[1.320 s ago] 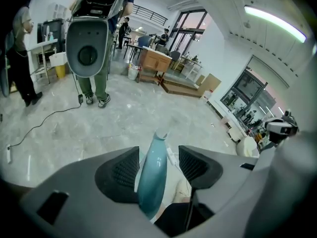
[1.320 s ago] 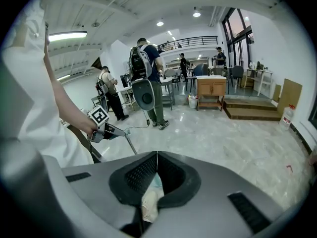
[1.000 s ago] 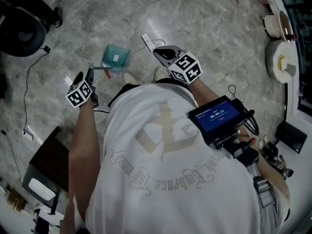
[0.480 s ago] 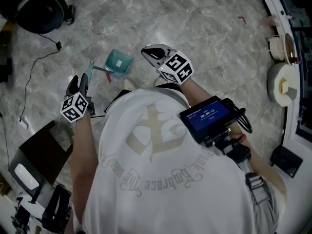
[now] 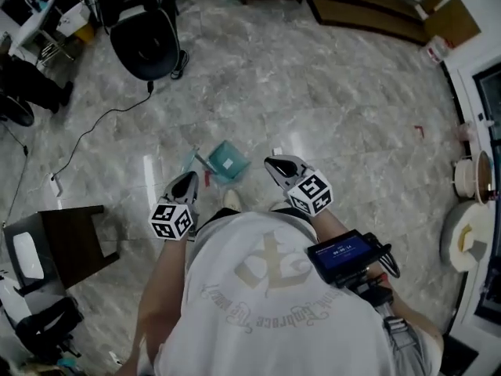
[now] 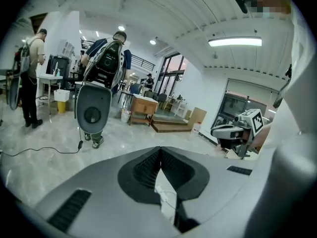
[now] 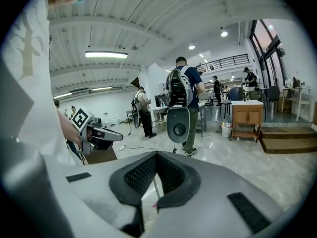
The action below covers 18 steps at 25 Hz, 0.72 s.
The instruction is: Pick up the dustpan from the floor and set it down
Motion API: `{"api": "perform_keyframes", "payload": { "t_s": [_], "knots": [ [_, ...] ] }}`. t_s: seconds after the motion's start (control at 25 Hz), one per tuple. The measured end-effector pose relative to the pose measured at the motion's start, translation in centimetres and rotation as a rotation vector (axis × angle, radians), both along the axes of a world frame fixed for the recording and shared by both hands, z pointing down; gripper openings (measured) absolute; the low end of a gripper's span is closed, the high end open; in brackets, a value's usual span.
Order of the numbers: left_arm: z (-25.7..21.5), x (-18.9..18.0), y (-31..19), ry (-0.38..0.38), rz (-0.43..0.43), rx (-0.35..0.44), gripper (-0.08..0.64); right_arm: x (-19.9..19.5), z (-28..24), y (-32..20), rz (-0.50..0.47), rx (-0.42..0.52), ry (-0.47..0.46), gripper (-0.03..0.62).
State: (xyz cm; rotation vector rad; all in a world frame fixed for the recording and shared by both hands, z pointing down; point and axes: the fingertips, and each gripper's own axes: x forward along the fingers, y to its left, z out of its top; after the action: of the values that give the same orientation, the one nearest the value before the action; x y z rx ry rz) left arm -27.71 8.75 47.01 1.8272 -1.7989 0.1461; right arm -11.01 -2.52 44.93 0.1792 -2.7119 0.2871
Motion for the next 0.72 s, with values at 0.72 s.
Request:
{"api": "perform_keyframes", "payload": {
  "t_s": [0.72],
  "knots": [
    [-0.7,1.4,0.6,-0.005,0.003,0.016,0.012,-1.1,-0.6,0.5,-0.046,-0.009,-0.022,0.015]
  ]
}}
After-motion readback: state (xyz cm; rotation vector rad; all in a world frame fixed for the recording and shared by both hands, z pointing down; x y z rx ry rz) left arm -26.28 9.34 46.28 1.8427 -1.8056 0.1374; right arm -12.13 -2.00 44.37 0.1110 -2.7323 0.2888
